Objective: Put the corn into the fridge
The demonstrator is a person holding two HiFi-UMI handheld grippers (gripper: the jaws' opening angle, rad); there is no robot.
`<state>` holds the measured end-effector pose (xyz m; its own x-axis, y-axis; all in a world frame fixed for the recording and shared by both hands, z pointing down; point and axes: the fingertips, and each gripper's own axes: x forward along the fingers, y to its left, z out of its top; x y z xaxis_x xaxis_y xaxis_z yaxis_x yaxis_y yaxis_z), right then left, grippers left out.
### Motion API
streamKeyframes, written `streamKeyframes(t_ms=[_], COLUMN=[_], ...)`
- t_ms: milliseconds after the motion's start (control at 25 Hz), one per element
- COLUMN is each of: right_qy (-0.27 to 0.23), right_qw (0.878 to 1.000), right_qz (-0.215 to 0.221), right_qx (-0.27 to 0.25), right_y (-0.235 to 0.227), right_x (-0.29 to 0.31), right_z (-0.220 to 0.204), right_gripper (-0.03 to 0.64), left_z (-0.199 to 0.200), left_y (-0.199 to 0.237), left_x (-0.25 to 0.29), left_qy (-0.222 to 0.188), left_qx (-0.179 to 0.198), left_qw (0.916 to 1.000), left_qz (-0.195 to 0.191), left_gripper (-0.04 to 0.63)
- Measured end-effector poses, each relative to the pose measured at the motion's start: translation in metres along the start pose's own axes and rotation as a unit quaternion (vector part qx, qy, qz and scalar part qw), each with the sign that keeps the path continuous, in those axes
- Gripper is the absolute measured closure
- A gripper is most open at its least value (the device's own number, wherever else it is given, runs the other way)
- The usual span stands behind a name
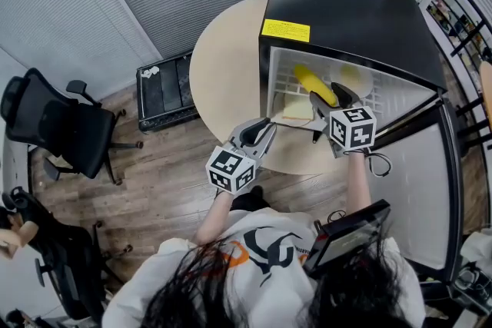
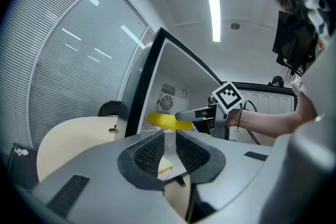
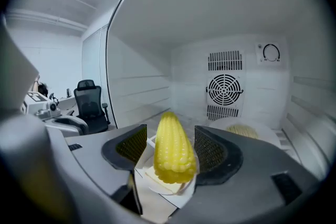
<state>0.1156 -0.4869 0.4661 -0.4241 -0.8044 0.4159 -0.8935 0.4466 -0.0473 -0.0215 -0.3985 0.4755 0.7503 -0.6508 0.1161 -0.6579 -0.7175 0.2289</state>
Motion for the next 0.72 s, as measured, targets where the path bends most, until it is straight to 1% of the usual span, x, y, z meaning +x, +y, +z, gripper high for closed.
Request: streamKeyframes(t_ms=[160, 360, 480, 560, 720], right_qy=[-0.043, -0.077, -0.089, -0.091, -0.086], right_qw=[0.998, 0.996, 0.993, 0.992, 0.990], right_qz=[0.021, 0.023, 0.027, 0.028, 0.033], right_qx=[0.043, 0.040, 0.070, 0.089, 0.111], right_y=[0.013, 0.035, 0.043, 0.047, 0.056], right_x=[-0.022, -0.054, -0.068, -0.076, -0.090], right_z=[0.017, 0.026, 0.017, 0.006, -0.016], right_gripper=[0.344, 0.344, 0.347, 0.367, 0.402], left_z=[0.000, 0.000, -0.002, -0.004, -0.009], left_y=[-0.006, -0.018, -0.027, -0.034, -0.052], left_x=[-0.002, -0.007, -0.008, -0.009, -0.014], left_qy=[-0.001, 0.000, 0.001, 0.003, 0.005], left_qx=[0.002, 0.003, 0.005, 0.006, 0.007], left_qw=[1.0000, 1.0000, 1.0000, 1.0000, 0.9999], left_qz=[0.001, 0.001, 0.002, 0.004, 0.006], left_gripper=[0.520, 0.520, 0.520, 0.520, 0.520])
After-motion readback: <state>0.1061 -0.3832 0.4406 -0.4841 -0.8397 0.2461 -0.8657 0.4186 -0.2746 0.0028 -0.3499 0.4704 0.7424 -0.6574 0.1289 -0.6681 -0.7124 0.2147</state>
